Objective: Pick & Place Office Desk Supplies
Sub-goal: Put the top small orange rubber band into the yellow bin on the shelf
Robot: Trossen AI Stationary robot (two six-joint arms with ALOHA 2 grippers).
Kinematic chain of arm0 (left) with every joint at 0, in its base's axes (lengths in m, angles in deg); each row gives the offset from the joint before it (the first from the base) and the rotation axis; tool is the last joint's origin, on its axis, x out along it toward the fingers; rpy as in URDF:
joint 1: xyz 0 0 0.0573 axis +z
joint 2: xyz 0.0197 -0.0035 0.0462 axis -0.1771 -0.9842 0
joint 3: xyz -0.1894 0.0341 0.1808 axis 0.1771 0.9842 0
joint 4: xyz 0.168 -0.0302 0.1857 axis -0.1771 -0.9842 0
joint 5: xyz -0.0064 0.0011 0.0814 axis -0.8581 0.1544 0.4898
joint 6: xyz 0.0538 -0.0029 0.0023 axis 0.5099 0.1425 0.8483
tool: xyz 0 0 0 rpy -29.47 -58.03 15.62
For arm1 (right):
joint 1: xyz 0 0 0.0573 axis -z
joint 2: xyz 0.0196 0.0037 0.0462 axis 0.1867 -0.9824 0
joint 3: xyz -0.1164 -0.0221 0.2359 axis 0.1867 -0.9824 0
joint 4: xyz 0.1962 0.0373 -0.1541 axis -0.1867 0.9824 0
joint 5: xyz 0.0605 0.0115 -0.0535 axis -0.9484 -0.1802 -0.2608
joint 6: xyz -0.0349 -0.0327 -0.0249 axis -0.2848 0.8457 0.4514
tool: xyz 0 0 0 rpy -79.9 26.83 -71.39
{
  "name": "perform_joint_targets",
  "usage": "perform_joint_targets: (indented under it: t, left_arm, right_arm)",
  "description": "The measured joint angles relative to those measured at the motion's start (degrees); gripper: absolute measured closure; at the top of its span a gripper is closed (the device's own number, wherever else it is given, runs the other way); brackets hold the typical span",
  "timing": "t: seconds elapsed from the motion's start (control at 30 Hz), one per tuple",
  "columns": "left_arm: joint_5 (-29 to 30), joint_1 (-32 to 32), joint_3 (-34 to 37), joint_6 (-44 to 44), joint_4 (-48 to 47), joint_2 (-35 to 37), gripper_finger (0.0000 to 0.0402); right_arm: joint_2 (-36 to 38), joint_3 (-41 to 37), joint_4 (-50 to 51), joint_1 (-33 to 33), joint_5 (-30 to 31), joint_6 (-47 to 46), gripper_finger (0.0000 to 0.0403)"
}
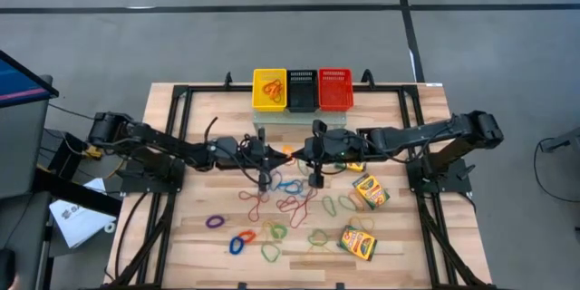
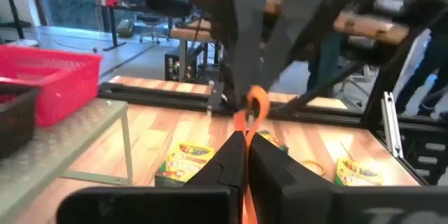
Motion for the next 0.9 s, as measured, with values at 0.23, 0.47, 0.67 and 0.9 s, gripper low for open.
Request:
perform_joint_targets:
  t: [0.23,0.47,0.67,0.9]
  left_arm:
    - [0.1,2.8,0.0,0.1,-8.5,8.8,0.0400]
    - [0.4,8.6,0.0,5.2,-11.7,17.2,0.0401]
    - [-0.6,16.3,0.0,7.7,-11.5,21.3,0.0401]
    - [-4.5,23.8,0.0,6.7,-11.3,20.3,0.0401]
  right_arm:
    - [7.7,0.0,2.3,-1.9,0.0,5.3,0.0369]
    - [20.6,0.0,12.5,-4.0,5.0,1.8,0.0295]
    - [36.0,-6.1,16.1,-7.4,12.7,-1.5,0.0307]
    - [52.5,-22.9,7.2,-10.1,17.0,-4.0,0.0335]
